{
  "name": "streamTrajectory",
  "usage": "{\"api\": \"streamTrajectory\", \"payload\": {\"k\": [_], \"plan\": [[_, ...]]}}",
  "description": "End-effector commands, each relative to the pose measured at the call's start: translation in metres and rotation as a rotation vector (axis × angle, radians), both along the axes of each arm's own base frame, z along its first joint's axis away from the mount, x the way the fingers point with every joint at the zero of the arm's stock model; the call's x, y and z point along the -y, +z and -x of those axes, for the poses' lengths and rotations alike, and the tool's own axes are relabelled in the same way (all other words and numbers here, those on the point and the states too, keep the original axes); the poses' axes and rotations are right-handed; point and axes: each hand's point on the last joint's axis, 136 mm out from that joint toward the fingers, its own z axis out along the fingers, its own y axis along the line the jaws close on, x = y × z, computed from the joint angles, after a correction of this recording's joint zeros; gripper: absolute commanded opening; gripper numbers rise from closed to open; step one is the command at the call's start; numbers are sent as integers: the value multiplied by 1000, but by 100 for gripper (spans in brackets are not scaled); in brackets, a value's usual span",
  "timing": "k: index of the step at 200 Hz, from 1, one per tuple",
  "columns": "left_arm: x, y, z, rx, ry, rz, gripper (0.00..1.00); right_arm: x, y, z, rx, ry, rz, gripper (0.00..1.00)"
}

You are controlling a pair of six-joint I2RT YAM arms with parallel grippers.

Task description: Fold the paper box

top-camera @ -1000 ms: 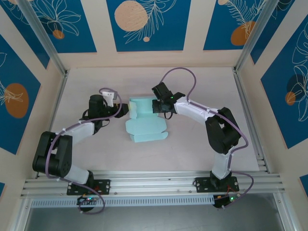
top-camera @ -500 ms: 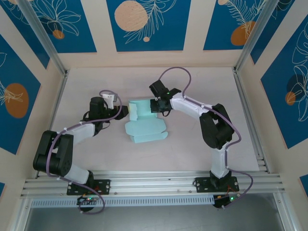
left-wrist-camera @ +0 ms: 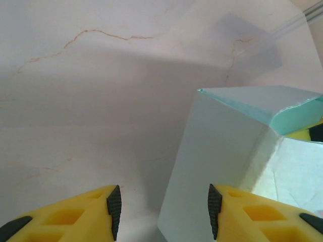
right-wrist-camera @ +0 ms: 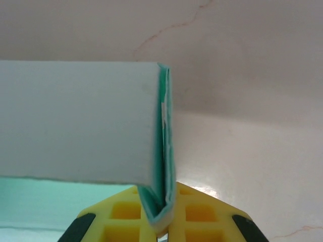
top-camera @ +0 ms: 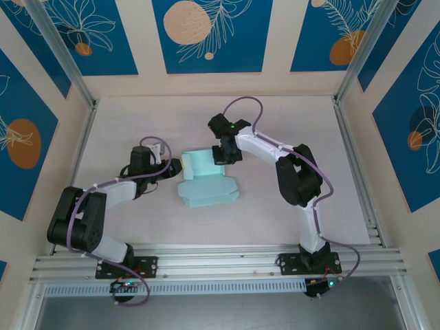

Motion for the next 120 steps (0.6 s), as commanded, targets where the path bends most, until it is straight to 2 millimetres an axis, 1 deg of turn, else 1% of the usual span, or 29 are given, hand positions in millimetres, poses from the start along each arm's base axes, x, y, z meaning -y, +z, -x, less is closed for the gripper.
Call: {"api": "streamTrajectory", "payload": {"k": [1, 18, 43, 66, 84, 100, 120], "plan": [[6, 4, 5, -8, 8, 45, 50, -5, -7, 9, -53, 21, 15, 0], [9, 6, 8, -13, 5, 71, 50, -6, -11, 9, -63, 22, 16, 0], [12, 7, 12, -20, -6, 79, 53, -7, -15, 9, -74, 24, 21, 0], [11, 7, 16, -34, -2, 79, 56, -7, -16, 8, -75, 24, 22, 0], [9, 6, 18, -37, 6, 67, 57, -7, -17, 7, -74, 24, 24, 0], [7, 7, 19, -39, 12, 61, 56, -7, -17, 6, -74, 27, 21, 0], [7, 6, 21, -42, 11, 62, 49, -8, -18, 4, -74, 27, 15, 0]]}}
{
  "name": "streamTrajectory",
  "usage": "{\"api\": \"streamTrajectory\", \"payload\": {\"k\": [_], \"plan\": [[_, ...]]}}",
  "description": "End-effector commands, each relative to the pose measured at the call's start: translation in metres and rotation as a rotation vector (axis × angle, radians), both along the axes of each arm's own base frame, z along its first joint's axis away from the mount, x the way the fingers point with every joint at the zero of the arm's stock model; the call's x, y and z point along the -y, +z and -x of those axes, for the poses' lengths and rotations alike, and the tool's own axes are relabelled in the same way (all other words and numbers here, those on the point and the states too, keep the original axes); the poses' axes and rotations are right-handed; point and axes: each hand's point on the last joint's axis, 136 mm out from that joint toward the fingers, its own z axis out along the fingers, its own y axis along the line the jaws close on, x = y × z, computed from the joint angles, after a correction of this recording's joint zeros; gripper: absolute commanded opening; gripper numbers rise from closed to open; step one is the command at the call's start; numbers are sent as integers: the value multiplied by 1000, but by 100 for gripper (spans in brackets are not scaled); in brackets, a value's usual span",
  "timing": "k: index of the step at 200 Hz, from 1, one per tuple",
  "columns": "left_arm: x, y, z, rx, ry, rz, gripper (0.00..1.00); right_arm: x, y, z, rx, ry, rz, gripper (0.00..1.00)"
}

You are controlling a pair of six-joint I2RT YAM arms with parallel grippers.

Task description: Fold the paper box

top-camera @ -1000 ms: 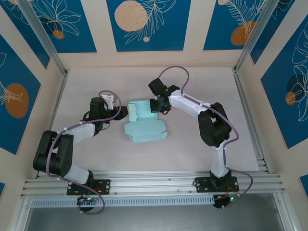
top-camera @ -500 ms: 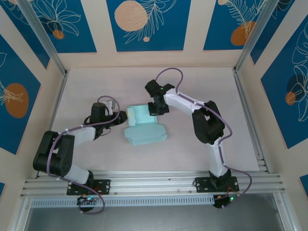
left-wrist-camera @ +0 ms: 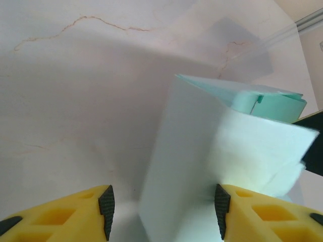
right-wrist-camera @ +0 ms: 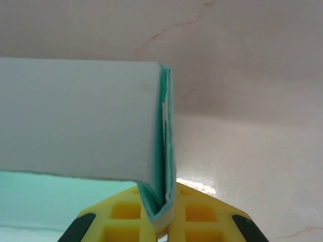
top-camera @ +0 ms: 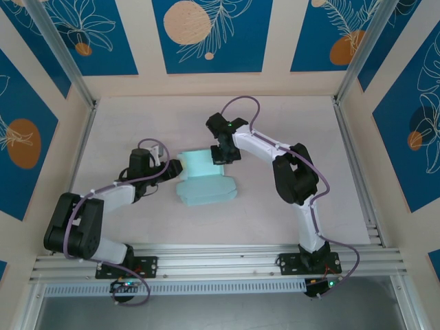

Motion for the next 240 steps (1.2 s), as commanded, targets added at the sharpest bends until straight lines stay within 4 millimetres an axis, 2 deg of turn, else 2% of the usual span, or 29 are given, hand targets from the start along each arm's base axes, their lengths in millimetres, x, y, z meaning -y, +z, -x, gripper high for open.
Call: {"api": "streamTrajectory", "payload": {"k": [1, 33, 80, 140, 183, 208, 240], "plan": [[4, 0, 9, -13, -19, 5, 49, -5, -15, 5, -51, 23, -2, 0], [4, -6, 9, -19, -21, -6, 47, -7, -15, 4, -48, 27, -13, 0], [14, 1, -9, 23, -48, 2, 50, -9, -15, 5, -47, 37, -12, 0], [12, -14, -23, 16, -36, -191, 50, -13, -12, 7, -43, 46, -16, 0], [1, -30, -23, -8, -20, -427, 36, -13, -13, 10, -35, 43, 2, 0], [1, -38, -23, -9, -27, -554, 34, -15, -14, 11, -34, 41, 3, 0], [-7, -46, -25, -32, 10, -704, 21, -18, -14, 14, -34, 36, -3, 0]]}}
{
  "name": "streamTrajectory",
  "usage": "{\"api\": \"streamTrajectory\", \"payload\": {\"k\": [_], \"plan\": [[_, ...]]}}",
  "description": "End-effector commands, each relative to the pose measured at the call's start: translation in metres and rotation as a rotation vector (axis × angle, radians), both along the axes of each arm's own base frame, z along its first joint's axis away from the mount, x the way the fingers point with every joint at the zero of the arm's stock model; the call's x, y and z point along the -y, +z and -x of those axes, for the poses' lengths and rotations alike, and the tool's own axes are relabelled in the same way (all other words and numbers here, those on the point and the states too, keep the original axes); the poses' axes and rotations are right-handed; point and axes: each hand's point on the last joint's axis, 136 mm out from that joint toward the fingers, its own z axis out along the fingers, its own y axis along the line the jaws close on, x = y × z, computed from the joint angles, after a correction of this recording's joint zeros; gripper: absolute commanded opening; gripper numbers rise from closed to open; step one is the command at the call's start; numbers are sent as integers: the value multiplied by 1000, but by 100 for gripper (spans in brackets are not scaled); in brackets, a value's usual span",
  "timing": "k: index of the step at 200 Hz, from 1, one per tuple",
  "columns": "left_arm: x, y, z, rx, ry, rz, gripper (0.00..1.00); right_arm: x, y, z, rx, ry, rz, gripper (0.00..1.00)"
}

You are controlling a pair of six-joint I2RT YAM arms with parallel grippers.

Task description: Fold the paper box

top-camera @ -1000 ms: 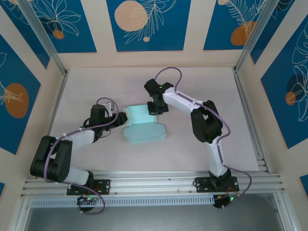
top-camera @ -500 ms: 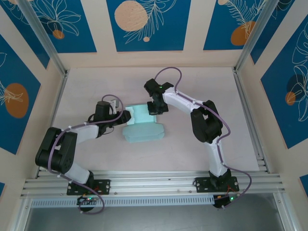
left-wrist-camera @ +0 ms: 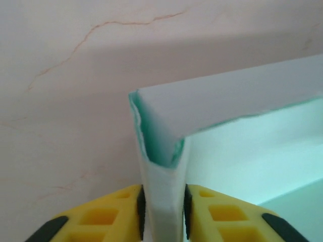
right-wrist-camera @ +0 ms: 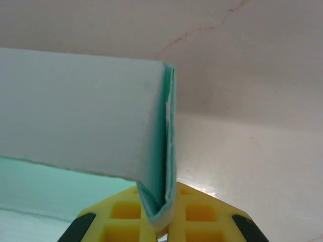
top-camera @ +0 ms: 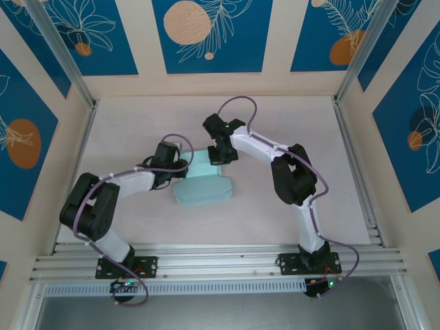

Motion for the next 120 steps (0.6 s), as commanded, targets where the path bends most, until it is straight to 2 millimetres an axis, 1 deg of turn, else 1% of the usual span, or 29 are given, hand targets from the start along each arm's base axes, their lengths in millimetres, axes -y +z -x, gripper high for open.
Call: {"api": "streamTrajectory", "payload": {"k": [1, 29, 42, 59, 79, 90, 103, 116, 120], "plan": [[-21, -11, 1, -21, 51, -188, 21, -7, -15, 12, -52, 8, 4, 0], [-32, -14, 1, -37, 108, -251, 12, -9, -15, 14, -49, 3, -1, 0], [-40, -15, 2, -48, 142, -293, 11, -10, -17, 16, -50, 2, -3, 0], [-53, -16, 4, -65, 193, -390, 9, -10, -19, 16, -50, -3, -3, 0], [-64, -24, 10, -109, 231, -471, 9, -10, -25, 14, -54, -20, 10, 0], [-63, -30, 12, -135, 237, -469, 6, -8, -28, 12, -52, -31, 28, 0], [-55, -36, 15, -150, 231, -407, 1, -4, -34, 9, -42, -46, 62, 0], [-47, -39, 17, -151, 228, -343, 1, 1, -40, 5, -33, -55, 100, 0], [-46, -40, 17, -152, 227, -331, 1, 1, -41, 4, -30, -57, 111, 2]]}}
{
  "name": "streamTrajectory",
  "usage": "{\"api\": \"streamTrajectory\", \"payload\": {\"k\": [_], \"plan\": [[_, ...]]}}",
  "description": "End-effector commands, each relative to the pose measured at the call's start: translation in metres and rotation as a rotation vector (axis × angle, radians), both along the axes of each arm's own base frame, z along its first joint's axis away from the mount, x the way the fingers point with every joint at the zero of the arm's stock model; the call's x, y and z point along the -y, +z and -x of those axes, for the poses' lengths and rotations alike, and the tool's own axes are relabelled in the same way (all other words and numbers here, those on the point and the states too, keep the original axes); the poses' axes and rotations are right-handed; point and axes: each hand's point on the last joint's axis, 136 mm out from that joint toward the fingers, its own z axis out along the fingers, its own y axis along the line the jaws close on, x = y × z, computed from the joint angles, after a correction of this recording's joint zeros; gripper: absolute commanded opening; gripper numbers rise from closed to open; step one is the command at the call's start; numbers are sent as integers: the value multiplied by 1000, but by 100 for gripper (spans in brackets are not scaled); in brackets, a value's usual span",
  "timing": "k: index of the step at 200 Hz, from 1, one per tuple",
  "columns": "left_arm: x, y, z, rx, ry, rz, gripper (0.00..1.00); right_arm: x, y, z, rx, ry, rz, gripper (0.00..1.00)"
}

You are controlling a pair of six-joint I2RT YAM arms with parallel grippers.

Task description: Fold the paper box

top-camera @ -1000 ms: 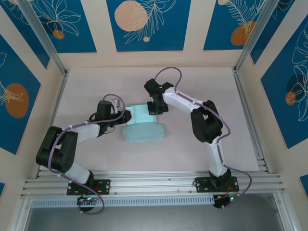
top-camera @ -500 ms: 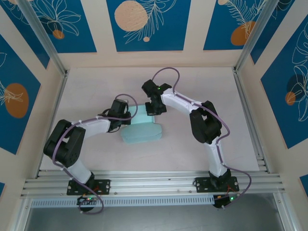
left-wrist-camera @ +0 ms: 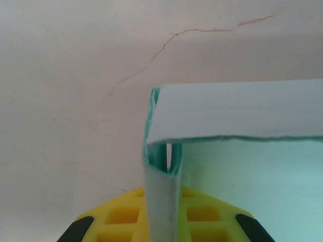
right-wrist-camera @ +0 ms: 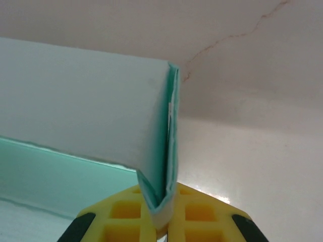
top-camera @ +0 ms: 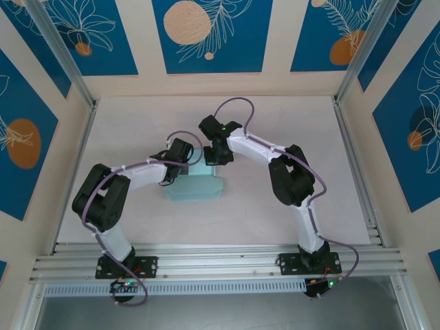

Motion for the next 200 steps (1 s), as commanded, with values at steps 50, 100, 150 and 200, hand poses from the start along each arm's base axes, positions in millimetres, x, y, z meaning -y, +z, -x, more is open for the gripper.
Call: {"api": "streamTrajectory", "payload": {"k": [50, 100, 150, 200], "plan": [[-17, -30, 28, -127, 35, -47, 1, 36, -48, -6, -2, -28, 307, 11], [-15, -31, 27, -127, 38, -32, 1, 43, -60, -8, -1, -11, 363, 16], [-21, -28, 27, -119, 54, -44, 0, 71, -65, -9, 12, -32, 512, 15], [-37, -26, 26, -114, 105, -84, 0, 106, -65, 0, 18, -49, 693, 6]]}}
